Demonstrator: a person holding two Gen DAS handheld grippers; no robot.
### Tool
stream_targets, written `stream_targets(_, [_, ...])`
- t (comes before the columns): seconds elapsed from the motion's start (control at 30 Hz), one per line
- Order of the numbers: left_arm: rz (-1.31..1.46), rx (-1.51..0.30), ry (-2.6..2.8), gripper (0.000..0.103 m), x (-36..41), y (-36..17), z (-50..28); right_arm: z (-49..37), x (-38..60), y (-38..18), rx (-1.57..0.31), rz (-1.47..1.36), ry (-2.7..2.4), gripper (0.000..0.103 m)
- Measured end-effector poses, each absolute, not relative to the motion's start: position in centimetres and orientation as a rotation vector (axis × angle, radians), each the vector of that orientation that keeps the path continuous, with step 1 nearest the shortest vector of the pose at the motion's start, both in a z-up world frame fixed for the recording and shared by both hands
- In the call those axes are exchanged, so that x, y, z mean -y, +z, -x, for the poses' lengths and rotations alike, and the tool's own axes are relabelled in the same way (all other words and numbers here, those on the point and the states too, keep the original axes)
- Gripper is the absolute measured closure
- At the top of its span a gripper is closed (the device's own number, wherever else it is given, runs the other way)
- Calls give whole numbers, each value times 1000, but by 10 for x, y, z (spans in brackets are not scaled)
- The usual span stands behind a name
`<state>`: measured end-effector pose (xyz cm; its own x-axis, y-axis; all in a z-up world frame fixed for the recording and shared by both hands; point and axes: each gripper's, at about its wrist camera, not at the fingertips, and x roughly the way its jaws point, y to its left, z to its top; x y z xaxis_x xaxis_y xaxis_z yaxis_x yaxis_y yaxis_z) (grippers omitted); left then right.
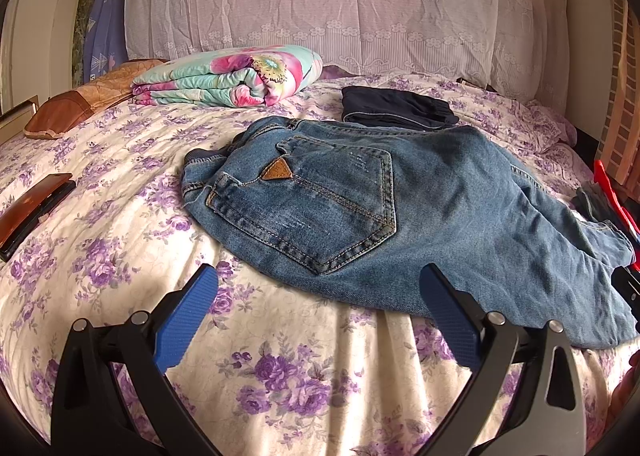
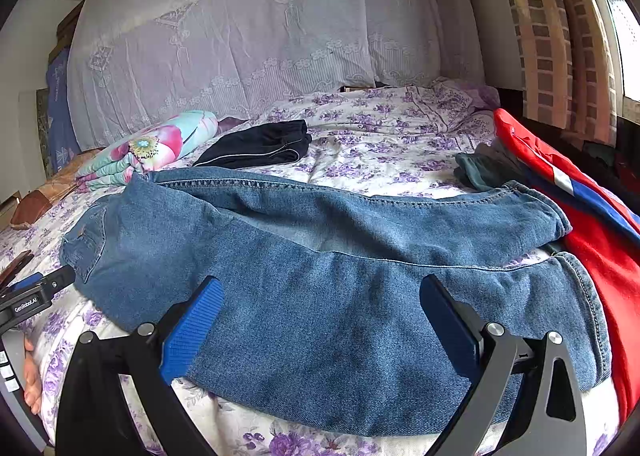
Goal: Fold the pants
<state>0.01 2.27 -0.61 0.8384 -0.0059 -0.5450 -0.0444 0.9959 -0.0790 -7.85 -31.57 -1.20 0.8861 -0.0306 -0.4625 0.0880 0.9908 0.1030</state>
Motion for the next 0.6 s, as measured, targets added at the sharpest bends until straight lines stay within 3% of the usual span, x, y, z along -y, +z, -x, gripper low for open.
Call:
stream_targets(0.17, [137,-686,-103,5,-28,-16,-13,76,316,-12,-514,-131,-39,4])
stream_targets(0.27, [321,-808,-232,5,-52,-29,-32,89,323,-13,-551,-127,-18,4])
stream_targets(0.4, [548,-821,-326,5,-83,-36,-47,129,339,-20,-563,-62,-7,4])
stream_targets(0.6, [392,-874,-297,5,-57,-32,-89,148,360,-33,-661,-123,43,4])
